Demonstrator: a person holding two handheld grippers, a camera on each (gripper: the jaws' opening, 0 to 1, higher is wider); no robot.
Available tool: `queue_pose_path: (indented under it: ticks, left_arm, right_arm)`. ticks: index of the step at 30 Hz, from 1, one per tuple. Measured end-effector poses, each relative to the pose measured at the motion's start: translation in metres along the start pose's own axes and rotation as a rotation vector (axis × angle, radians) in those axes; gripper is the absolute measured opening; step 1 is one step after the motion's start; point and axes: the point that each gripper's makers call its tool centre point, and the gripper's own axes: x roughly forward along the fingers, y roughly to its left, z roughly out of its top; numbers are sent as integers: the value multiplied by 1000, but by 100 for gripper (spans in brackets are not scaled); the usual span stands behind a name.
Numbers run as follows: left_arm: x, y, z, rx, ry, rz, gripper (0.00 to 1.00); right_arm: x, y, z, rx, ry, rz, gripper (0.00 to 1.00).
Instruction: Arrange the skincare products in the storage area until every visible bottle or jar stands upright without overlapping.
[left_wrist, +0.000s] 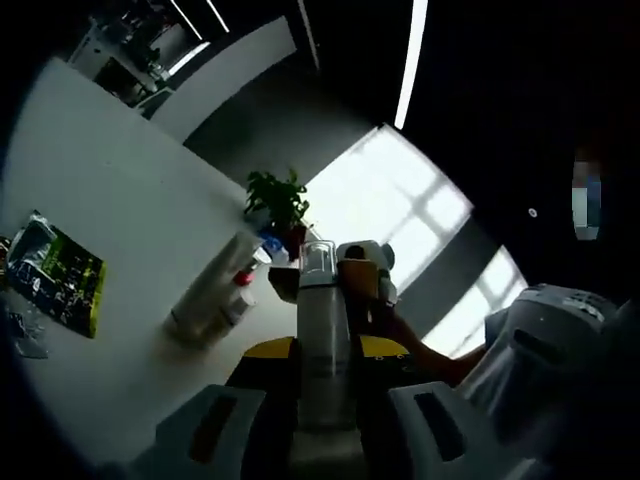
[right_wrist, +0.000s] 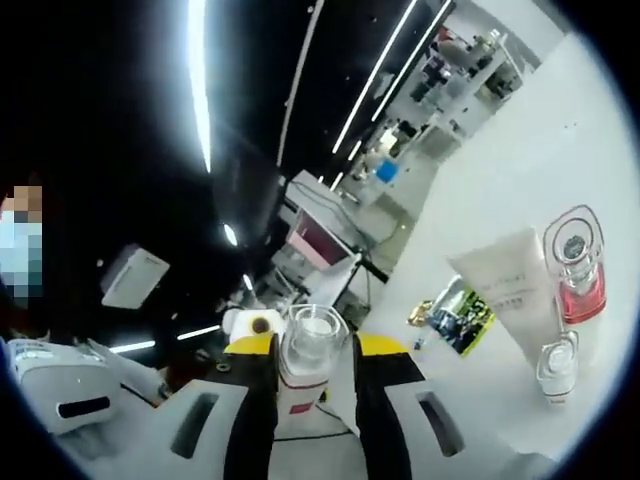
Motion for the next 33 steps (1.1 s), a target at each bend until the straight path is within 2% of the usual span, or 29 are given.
queue_pose_path:
  ticks: [5, 9, 16, 18, 21, 23, 25, 29, 30, 33]
  left_arm:
    - [6, -7, -8, 10, 34, -24, 17]
    - [5, -8, -8, 21, 35, -26, 17]
    - [8, -2, -10, 88, 79, 17, 17]
    - [9, 4, -8, 139, 85, 53, 17]
    - [9, 16, -6, 228, 109, 135, 18]
    - [10, 22, -8, 231, 135, 184, 19]
    - [10, 30, -10, 336, 188, 242, 19]
    - [11, 42, -12, 449, 257, 341, 19]
    - [11, 45, -12, 513, 288, 378, 19]
    - [17, 49, -13, 601, 323, 421, 19]
  right_arm:
    - [2, 8, 1, 33, -16, 43, 25]
    - [1, 9, 1, 44, -15, 48, 24]
    - [4, 7, 3, 66, -24, 30, 22]
    - [4, 4, 5, 61, -29, 16, 22]
    - [4, -5, 5, 32, -30, -42, 21]
    - [4, -12, 4, 16, -23, -87, 21]
    - [4, -20, 1, -12, -12, -134, 21]
    - [4, -33, -2, -79, -1, -205, 21]
    - [4, -35, -2, -96, 6, -217, 21]
    - [5, -38, -2, -117, 7, -237, 21]
